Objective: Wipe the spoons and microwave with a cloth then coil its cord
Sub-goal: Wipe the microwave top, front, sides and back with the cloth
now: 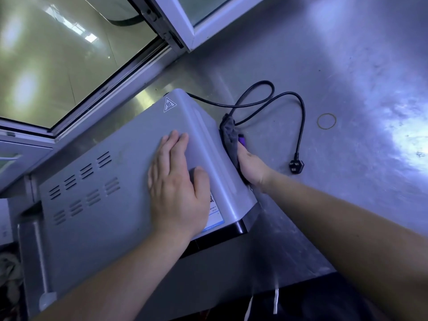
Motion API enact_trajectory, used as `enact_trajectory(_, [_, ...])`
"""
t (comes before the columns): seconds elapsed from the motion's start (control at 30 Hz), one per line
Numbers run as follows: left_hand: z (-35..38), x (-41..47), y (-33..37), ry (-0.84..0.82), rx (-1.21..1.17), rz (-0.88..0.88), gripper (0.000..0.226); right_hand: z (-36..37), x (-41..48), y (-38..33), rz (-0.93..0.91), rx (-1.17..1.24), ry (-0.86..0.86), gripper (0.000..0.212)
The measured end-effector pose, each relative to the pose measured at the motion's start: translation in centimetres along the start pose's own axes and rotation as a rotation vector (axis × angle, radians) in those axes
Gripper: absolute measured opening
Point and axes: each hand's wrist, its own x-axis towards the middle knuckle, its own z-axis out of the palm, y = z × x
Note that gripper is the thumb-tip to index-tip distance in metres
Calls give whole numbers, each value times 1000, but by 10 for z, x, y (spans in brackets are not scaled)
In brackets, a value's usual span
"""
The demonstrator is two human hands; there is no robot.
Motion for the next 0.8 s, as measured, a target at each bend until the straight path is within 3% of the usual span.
enact_trajectory(0.23, [0, 0, 1, -2, 6, -10, 62, 9, -64, 34, -1, 131, -9, 58])
enact_trajectory(0.37, [-1, 0, 2, 1, 18, -13, 63, 18, -94, 45, -119, 142, -29, 65])
enact_trajectory(0.5, [0, 0, 2, 16, 22, -10, 62, 20, -116, 36, -218, 135, -73, 43])
enact_trajectory(0.73, [-1, 0, -2, 8, 36, 0, 58, 32, -52, -8, -573, -48, -6, 63])
enact_trajectory(0.8, [0, 0, 0, 29, 34, -8, 55, 30, -28, -30, -596, -36, 16, 64])
